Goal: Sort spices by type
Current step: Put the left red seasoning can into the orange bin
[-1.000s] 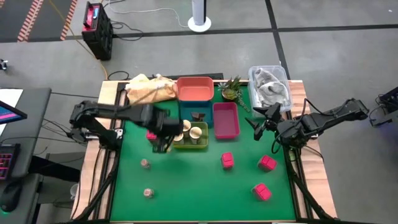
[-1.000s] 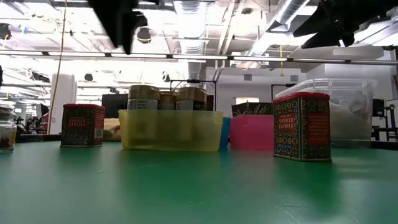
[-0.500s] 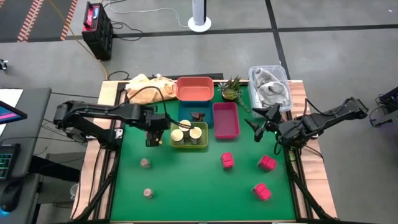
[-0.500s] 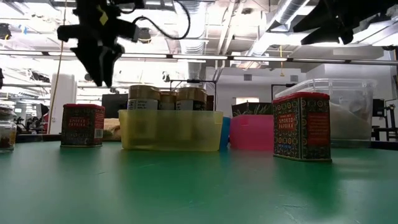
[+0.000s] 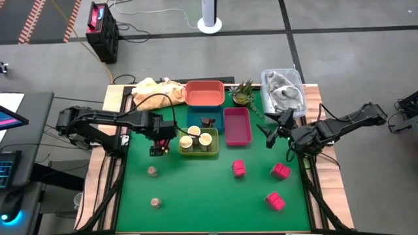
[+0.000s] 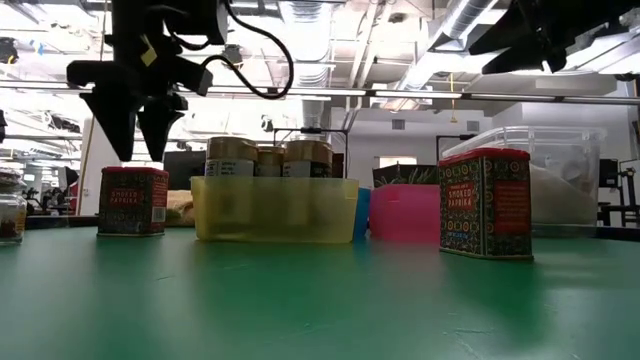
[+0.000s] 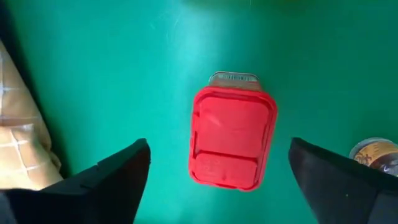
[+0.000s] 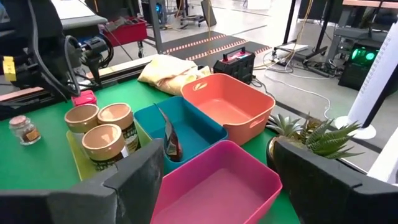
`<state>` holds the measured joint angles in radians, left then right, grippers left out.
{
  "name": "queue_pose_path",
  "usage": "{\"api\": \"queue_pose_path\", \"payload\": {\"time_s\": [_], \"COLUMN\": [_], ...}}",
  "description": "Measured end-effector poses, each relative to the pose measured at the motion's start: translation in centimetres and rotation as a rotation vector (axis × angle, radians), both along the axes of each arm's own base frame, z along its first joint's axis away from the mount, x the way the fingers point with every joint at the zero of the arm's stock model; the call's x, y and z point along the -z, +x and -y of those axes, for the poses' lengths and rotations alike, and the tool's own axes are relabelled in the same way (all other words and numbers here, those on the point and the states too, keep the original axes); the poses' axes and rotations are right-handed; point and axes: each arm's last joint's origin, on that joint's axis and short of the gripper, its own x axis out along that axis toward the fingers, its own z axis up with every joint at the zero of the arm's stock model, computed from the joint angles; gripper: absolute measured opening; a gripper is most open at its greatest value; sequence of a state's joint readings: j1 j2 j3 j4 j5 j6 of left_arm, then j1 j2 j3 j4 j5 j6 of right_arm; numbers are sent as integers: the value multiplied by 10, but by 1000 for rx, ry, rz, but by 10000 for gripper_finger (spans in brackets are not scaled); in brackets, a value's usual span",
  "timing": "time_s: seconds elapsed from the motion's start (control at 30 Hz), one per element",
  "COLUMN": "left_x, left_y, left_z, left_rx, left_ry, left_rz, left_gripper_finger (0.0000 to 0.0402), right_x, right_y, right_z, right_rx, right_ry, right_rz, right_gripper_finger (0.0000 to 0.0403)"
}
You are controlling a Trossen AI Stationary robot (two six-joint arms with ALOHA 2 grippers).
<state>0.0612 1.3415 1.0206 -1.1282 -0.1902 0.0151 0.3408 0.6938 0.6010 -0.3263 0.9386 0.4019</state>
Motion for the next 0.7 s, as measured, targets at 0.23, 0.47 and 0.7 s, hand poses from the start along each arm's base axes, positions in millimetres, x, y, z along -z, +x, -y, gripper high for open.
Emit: {"api": "queue_pose_path", "payload": {"time_s": [0.23,0.47,0.7], "left_x": [28,41,38], "left_y": [-6,-10,-6], "left_z": [-4,-7,-6], "left_rx": [11,19,18], "left_ry": [-51,-39,-57], "left_rz": [-21,-47,-6], "left_gripper_finger": [378,340,224], "right_x": [0,0,0], "right_y": [3,3,3], "right_z": [-1,1,0], "right_rx": [-2,6,6], "right_ry": [-12,-11,-11], "right_rz": [-6,-2,-3], "right_gripper_finger": [327,327,327]}}
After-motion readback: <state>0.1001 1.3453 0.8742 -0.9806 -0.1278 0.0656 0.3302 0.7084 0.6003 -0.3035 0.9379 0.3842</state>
